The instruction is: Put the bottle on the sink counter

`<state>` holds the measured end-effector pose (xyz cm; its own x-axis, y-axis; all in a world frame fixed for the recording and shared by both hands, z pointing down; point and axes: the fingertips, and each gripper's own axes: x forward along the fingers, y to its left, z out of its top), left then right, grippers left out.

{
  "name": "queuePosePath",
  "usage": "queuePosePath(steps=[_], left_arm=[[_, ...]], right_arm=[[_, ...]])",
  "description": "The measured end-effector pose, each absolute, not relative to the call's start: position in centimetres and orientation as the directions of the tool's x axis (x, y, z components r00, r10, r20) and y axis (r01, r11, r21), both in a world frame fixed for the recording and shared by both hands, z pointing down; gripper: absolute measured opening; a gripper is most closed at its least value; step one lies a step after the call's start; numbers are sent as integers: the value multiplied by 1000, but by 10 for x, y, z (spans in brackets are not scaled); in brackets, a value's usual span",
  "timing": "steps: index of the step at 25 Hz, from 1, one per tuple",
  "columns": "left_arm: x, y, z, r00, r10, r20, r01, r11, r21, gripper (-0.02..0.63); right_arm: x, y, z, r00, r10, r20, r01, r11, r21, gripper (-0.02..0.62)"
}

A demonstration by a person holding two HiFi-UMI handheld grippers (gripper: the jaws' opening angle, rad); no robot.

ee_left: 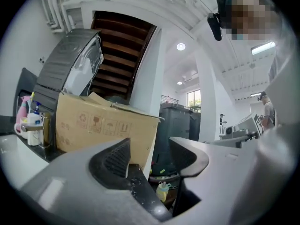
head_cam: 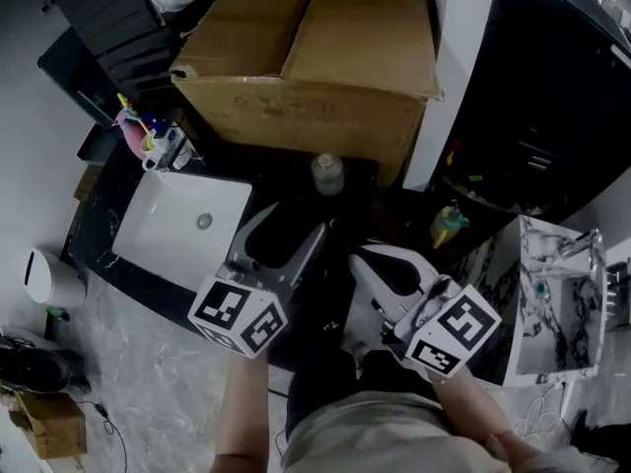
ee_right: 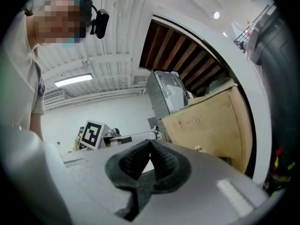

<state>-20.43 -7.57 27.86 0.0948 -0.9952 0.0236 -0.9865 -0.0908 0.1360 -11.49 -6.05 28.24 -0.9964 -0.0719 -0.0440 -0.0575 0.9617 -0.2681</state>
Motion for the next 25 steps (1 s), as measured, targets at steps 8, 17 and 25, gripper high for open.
queuePosePath(steps=[8, 17, 25], left_arm=[[-166, -23, 242, 29, -987, -160, -983, -58, 177, 45], [-150, 37, 216, -36, -945, -326, -989, -12, 145, 6], [-117, 46, 256, 29, -977, -212, -981, -68, 181, 6]], right_arm=[[-87, -39, 261, -995, -42, -89, -21, 973, -228, 2], [-74, -6, 253, -989, 49, -141, 80, 972, -222, 2], [-76, 23, 258, -980, 164, -113, 181, 970, -160, 2]])
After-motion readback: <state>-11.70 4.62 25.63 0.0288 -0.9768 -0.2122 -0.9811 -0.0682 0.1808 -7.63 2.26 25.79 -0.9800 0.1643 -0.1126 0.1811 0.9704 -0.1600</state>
